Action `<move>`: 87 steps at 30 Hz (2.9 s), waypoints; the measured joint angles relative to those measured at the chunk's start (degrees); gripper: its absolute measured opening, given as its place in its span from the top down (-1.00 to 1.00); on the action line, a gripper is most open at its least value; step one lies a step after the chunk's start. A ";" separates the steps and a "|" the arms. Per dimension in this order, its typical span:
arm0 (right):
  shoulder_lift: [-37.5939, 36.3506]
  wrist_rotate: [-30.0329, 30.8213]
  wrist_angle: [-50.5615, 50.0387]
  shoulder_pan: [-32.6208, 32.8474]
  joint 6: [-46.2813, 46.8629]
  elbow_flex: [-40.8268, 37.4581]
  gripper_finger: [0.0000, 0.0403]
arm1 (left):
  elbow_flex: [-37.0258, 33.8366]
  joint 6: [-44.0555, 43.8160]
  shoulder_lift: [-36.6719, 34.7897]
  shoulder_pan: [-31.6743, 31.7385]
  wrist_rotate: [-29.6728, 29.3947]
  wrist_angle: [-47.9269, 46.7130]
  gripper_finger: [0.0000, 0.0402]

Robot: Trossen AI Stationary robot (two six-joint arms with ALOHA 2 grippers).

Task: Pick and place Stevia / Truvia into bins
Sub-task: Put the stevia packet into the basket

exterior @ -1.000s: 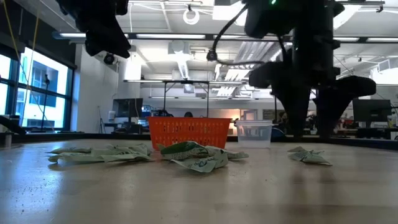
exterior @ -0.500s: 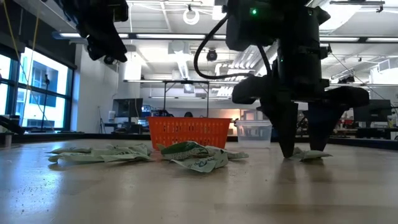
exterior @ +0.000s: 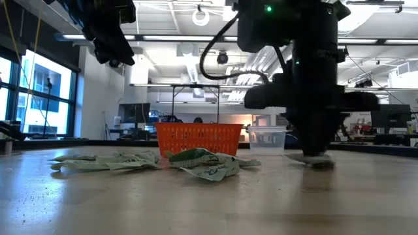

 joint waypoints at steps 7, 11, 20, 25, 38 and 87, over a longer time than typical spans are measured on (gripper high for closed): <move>-0.08 10.73 -5.80 -0.09 -13.05 11.39 0.98 | 0.00 -0.07 0.00 0.00 -0.13 0.00 0.21; -0.56 12.37 -5.89 -3.39 -23.07 13.42 0.98 | 0.00 -0.92 0.00 -0.11 -0.19 0.00 0.21; -0.62 -4.53 16.09 -14.23 -58.22 13.50 0.97 | 0.02 -1.88 0.02 -0.11 1.15 0.00 0.21; -0.60 -3.13 16.67 -16.28 -68.42 13.50 0.83 | 0.02 -4.78 0.02 -0.15 3.37 0.01 0.21; -2.52 6.55 4.01 -13.48 -77.53 13.50 -0.08 | 0.06 -5.98 0.02 -0.13 3.29 0.00 0.21; -6.81 -5.77 20.43 -1.05 -91.32 -13.24 0.29 | 0.09 -8.83 0.02 -0.13 -4.73 1.04 0.21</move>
